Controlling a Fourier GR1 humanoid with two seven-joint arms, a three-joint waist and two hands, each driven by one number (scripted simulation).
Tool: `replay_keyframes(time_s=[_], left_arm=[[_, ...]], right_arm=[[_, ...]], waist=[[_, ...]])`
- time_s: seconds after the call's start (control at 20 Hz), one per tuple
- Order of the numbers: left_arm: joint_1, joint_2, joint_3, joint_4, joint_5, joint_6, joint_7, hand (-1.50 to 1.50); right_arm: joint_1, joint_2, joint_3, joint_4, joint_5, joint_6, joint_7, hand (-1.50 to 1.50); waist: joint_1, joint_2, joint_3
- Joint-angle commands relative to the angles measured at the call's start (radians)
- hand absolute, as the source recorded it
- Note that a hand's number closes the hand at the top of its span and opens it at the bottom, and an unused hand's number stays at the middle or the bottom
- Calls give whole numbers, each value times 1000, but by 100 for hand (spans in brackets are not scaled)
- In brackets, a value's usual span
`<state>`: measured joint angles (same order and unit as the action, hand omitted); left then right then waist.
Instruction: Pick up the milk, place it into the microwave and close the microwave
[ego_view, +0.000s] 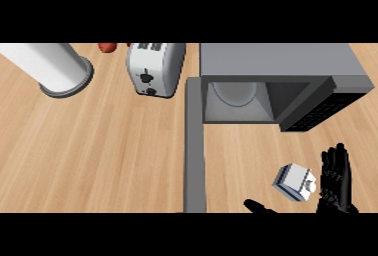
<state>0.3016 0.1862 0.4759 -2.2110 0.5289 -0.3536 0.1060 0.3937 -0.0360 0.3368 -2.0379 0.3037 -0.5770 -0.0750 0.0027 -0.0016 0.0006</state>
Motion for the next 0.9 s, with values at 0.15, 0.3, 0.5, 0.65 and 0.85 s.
replay_keyframes(time_s=[0.15,0.3,0.5,0.65,0.85], left_arm=[[76,-32,61,-24,55,-73,-7,-150],[-29,9,62,78,48,-71,-6,-150],[-22,5,89,21,57,-46,45,-150],[-3,28,141,53,106,-94,27,-150],[29,5,157,-15,134,-100,53,-150]], right_arm=[[52,-9,-117,151,-157,9,-185,-150],[-1,-6,-178,224,-195,17,-198,-150],[12,-15,-233,333,-266,64,-319,-150],[45,-28,-304,414,-363,132,-442,-150],[34,9,-318,542,-393,176,-561,-150]], waist=[[0,0,0],[-3,1,-1],[-3,1,0],[-4,0,0],[0,-1,0]])
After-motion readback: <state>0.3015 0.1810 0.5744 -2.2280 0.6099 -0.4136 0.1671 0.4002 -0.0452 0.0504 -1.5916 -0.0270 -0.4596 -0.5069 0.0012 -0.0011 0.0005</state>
